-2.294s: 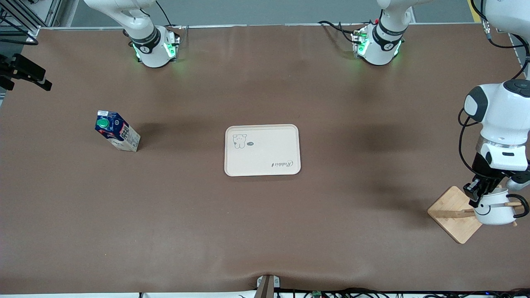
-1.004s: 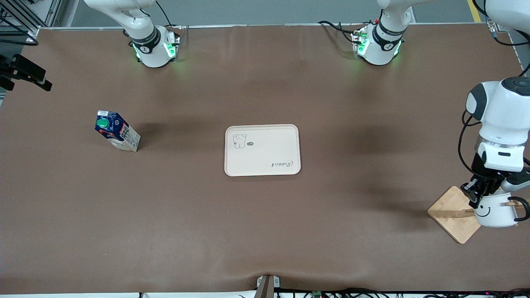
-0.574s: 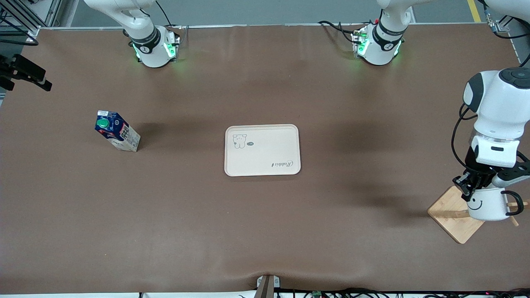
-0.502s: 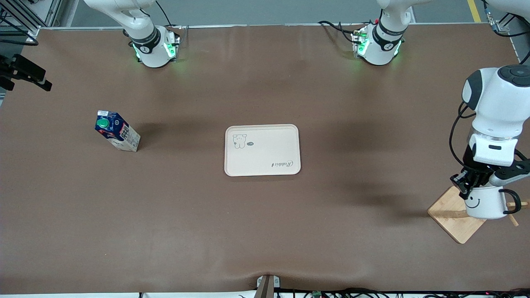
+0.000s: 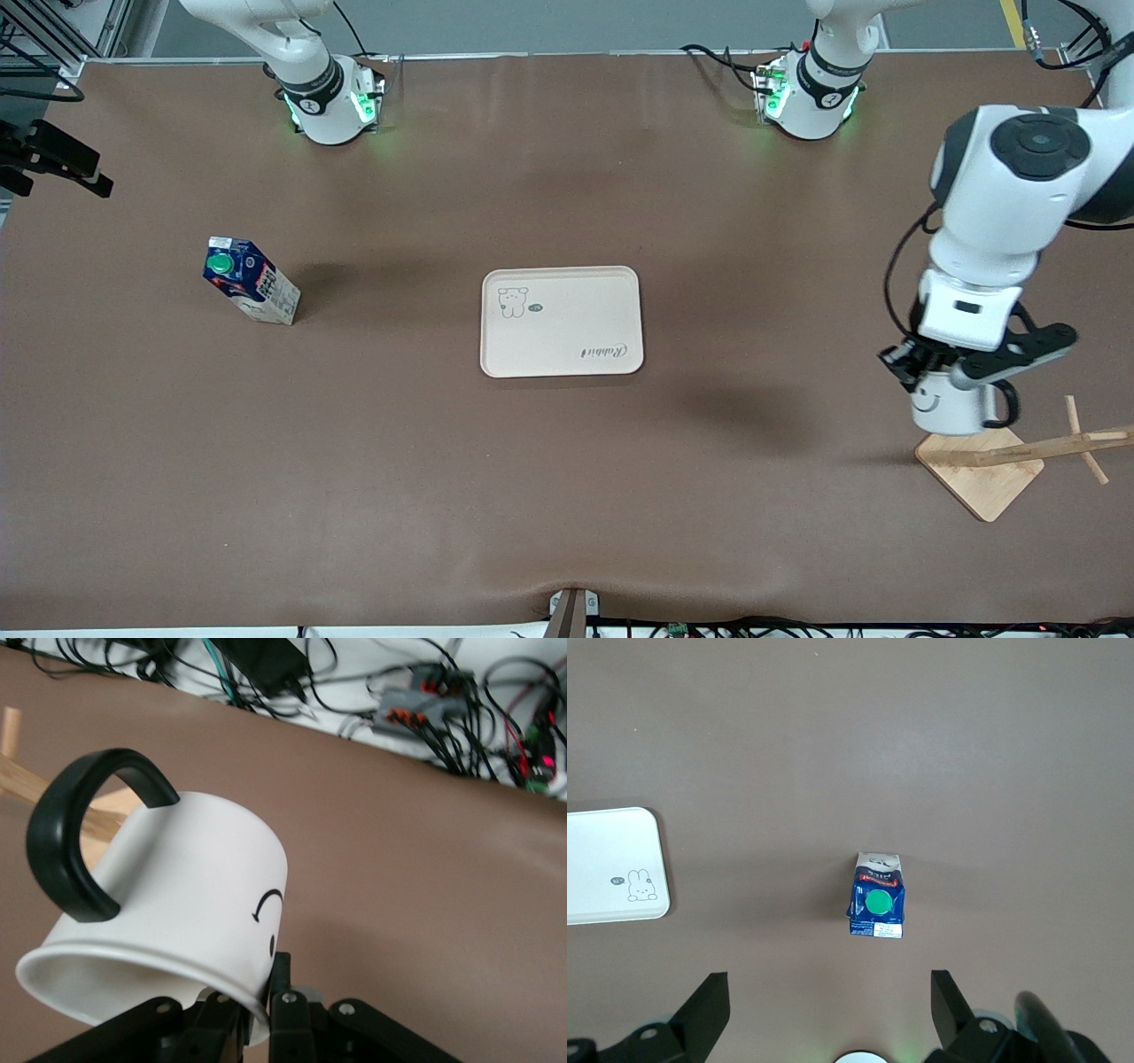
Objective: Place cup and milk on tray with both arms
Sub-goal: 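Lift the white mug off the stand peg with the left gripper, then carry the mug to the tray while the right gripper reaches the milk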
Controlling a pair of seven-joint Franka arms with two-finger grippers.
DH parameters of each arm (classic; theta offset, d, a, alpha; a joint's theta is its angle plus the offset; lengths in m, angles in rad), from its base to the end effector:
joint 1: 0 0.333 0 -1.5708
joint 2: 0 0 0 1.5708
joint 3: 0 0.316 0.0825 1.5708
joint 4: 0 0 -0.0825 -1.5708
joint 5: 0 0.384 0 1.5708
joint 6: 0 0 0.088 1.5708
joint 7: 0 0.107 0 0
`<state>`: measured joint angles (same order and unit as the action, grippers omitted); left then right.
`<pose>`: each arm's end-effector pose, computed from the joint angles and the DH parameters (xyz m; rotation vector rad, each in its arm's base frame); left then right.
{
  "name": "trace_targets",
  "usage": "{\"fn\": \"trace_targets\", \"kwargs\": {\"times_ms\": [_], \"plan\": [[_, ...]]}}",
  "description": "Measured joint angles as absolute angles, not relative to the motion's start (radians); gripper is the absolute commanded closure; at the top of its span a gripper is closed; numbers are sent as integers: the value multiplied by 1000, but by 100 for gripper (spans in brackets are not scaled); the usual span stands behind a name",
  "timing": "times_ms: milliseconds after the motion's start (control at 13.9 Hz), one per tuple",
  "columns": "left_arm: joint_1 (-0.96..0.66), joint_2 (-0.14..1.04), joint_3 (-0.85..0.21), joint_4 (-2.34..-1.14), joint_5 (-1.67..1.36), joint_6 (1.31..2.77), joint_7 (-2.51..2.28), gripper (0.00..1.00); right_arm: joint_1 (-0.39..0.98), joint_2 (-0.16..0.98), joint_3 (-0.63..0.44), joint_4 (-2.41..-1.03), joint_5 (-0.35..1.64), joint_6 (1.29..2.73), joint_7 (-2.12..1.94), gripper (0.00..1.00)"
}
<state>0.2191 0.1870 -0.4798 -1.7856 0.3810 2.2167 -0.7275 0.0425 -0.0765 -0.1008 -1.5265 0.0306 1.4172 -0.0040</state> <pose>0.6206 -0.1348 0.4851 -2.9700 -0.4429 -0.5365 0.5131 -0.0288 0.6726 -3.1012 0.0771 0.0496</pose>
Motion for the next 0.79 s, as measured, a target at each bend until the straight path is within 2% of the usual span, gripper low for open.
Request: {"fn": "trace_targets", "kwargs": {"times_ms": [215,502,789], "plan": [[177,219,-552,-1763,369,2132,-759,100,42,-74,-101,-1526,31,1417,-4,0],[4,297,-559,-1733,295,2053,-821,100,42,-72,-101,-1526,31,1416,-4,0],[-139,429,-559,-1636,220,1994,-897,100,42,-70,-101,-1526,31,1416,-4,0]]}}
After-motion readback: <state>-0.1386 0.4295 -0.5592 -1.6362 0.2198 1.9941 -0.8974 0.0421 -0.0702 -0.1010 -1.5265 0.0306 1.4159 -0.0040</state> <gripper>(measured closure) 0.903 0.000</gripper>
